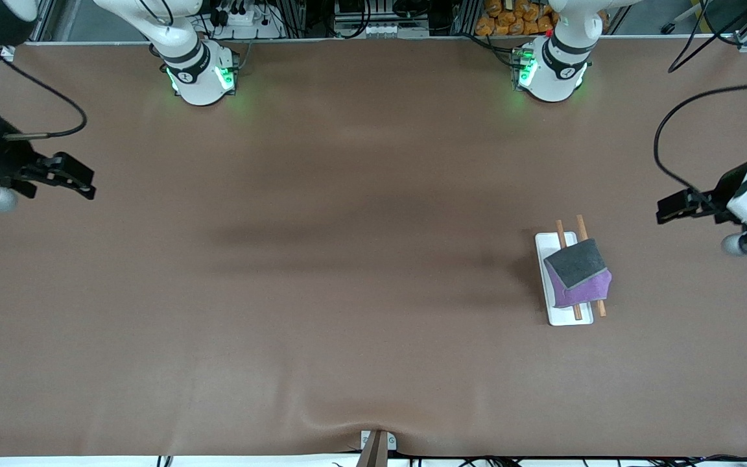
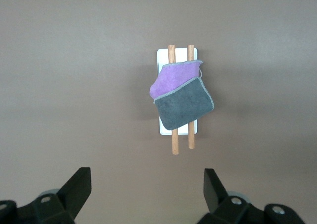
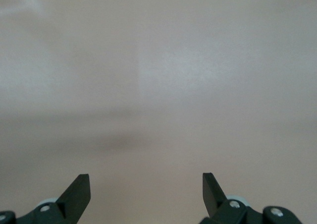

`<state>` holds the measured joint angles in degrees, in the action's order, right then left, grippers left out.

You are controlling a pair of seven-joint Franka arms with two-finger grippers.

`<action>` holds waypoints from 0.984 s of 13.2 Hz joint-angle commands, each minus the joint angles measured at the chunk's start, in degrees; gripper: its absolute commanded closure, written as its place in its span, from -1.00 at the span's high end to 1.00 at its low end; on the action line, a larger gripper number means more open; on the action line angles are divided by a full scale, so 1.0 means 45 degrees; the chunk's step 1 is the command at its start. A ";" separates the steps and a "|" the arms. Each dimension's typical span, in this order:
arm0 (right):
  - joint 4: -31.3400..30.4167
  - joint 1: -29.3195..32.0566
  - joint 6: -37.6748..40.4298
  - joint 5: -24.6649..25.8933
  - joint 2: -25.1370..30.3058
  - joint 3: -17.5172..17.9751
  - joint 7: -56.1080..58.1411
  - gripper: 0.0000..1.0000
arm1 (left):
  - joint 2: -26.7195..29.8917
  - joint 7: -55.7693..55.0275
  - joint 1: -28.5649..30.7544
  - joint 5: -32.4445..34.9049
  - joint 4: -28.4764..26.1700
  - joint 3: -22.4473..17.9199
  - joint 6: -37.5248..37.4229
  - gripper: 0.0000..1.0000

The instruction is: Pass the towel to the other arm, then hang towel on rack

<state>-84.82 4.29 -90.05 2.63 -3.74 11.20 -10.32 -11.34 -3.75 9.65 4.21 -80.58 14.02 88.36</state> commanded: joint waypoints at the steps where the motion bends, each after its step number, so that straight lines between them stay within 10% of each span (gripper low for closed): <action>1: 0.0352 0.0023 0.0266 -0.0213 0.0011 -0.0047 -0.0676 1.00 | 0.0956 0.0189 0.0083 0.0102 -0.0297 0.0106 -0.0571 1.00; 13: 0.0939 0.1059 0.0324 -0.0232 -0.0029 -0.0087 -0.0343 1.00 | 0.3358 0.0189 -0.1714 -0.0622 -0.2522 -0.1339 -0.0533 1.00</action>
<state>-81.78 8.24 -89.57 2.60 -3.73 10.03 -12.33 0.11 -3.75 2.51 2.41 -88.48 8.78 86.06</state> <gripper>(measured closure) 0.000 0.000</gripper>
